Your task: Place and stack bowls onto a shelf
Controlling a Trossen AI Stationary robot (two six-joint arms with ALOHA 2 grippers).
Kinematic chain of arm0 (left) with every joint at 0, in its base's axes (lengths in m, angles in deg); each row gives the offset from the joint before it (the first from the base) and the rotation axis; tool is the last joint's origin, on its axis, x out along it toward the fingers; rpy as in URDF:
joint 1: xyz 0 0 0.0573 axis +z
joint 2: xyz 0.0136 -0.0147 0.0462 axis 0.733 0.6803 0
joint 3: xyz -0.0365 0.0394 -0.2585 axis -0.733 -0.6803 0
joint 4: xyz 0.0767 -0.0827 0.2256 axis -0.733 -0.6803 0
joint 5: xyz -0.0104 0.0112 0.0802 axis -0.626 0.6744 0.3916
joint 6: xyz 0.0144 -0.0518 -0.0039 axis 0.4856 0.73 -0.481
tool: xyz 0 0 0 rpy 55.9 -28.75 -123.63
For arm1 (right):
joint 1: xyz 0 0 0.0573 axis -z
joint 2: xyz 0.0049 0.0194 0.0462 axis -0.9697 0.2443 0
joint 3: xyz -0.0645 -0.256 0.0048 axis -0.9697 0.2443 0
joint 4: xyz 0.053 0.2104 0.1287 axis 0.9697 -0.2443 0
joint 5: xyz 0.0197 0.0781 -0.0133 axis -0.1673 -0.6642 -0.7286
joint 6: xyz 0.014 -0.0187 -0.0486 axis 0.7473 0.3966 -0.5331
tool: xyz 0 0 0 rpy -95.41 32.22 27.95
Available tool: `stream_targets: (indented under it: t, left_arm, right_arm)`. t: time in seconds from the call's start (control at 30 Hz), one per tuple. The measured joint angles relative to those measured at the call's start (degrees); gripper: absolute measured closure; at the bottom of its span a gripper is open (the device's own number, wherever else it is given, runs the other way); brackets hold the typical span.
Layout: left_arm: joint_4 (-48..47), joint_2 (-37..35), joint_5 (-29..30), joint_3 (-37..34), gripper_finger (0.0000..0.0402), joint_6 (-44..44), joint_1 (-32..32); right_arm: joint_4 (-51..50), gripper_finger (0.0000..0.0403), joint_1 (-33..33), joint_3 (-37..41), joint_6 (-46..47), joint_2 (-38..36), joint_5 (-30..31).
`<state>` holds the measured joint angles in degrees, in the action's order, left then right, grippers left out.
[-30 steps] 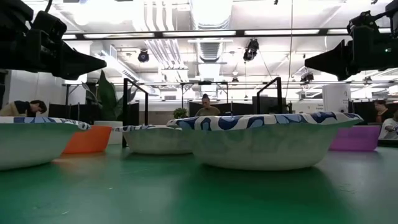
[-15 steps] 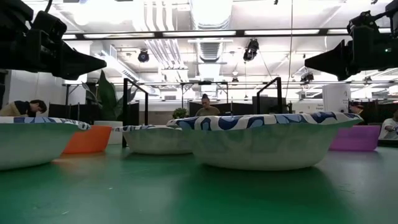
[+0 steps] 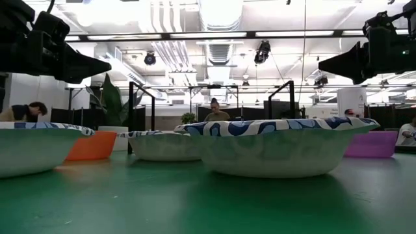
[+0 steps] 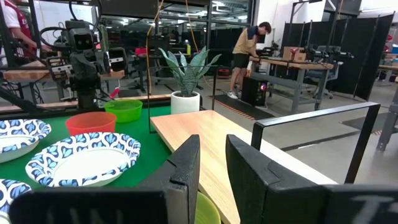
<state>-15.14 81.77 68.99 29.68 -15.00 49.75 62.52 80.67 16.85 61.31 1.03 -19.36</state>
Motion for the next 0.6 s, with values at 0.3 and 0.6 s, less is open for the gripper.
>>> stream_targets:
  t: [0.3,0.6]
  left_arm:
    - [-0.02,0.00,0.00,-0.01,0.0349,-0.01,0.00]
    - [0.36,0.02,0.01,-0.01,0.0349,-0.01,0.01]
  right_arm:
    - [0.01,0.0335,0.01,-0.01,0.12,0.00,0.00]
    - [4.07,0.0335,-0.03,0.21,15.22,0.04,-0.02]
